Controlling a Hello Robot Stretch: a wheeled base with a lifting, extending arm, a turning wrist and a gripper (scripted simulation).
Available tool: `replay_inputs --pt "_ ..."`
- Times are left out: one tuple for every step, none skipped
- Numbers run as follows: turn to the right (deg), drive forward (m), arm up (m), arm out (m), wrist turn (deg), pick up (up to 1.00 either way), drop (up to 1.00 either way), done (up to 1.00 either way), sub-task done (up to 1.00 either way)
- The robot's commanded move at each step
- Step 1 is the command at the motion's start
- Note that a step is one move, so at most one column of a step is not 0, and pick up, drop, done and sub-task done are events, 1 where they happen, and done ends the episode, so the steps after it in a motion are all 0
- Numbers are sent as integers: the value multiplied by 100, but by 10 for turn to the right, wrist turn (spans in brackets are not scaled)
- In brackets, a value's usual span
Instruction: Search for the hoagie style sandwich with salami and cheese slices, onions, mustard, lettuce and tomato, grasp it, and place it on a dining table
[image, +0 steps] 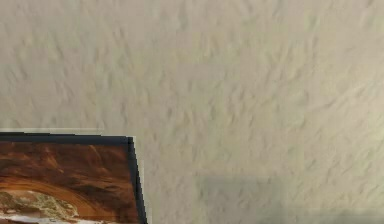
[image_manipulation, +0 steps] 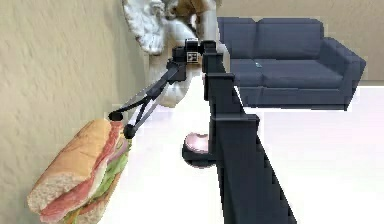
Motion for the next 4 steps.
replay_inputs --pt "0 0 0 0 450 0 0 0 0" --pt "0 0 0 0 450 0 0 0 0" --pt "0 0 0 0 0 0 100 0 0" --pt "0 0 0 -10 0 0 0 0 0"
